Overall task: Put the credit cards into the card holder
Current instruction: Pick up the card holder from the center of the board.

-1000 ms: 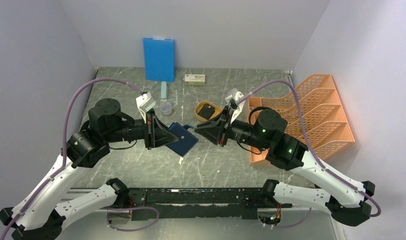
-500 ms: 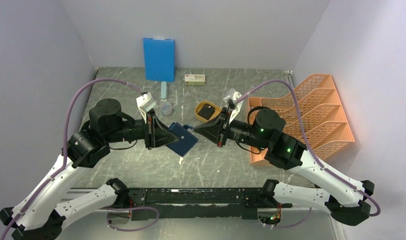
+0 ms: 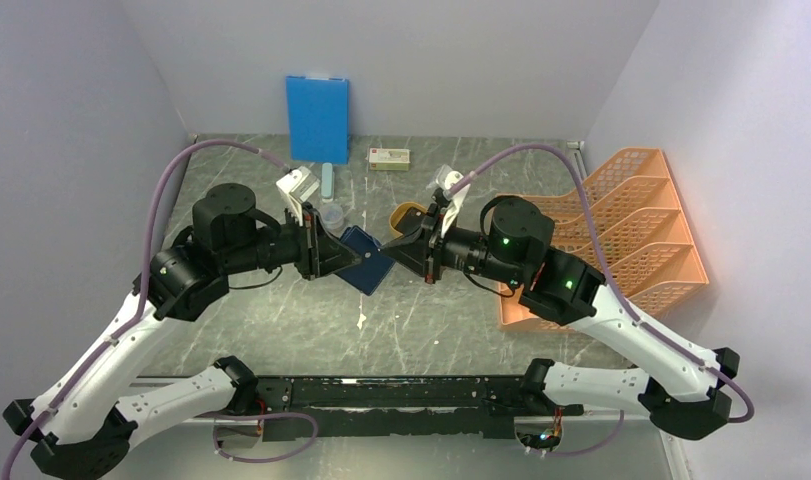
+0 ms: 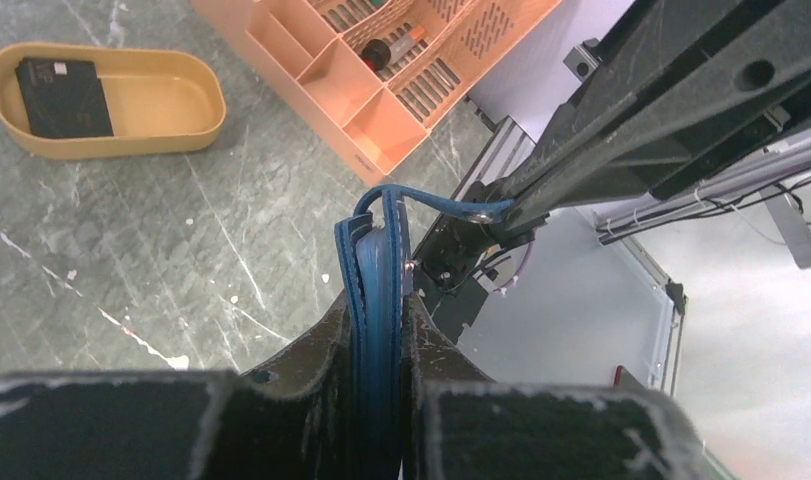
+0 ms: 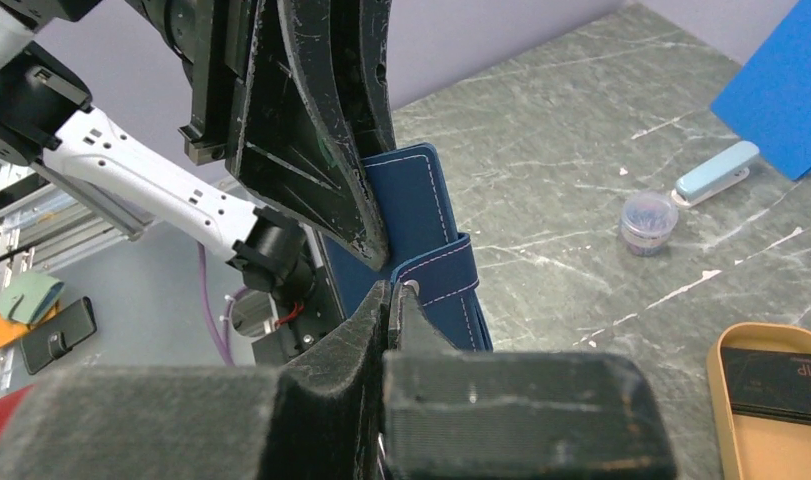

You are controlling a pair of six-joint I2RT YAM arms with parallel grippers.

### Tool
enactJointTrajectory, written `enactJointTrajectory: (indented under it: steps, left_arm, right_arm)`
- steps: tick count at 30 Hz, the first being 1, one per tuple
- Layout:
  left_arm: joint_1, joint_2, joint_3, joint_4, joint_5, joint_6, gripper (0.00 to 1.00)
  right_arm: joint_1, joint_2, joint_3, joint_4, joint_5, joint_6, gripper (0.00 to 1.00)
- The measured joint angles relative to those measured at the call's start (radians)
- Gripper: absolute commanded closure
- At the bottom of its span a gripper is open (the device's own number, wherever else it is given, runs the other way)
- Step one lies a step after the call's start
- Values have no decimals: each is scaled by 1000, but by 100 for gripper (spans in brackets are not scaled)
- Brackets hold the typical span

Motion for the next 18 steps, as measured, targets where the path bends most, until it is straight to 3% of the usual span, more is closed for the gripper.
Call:
enactJointTrajectory:
  steps: [18]
  left_arm:
    - [0,23,0,-26,-29,-79,95]
  right_arm:
    - [0,54,-17,-1,20,-23,100]
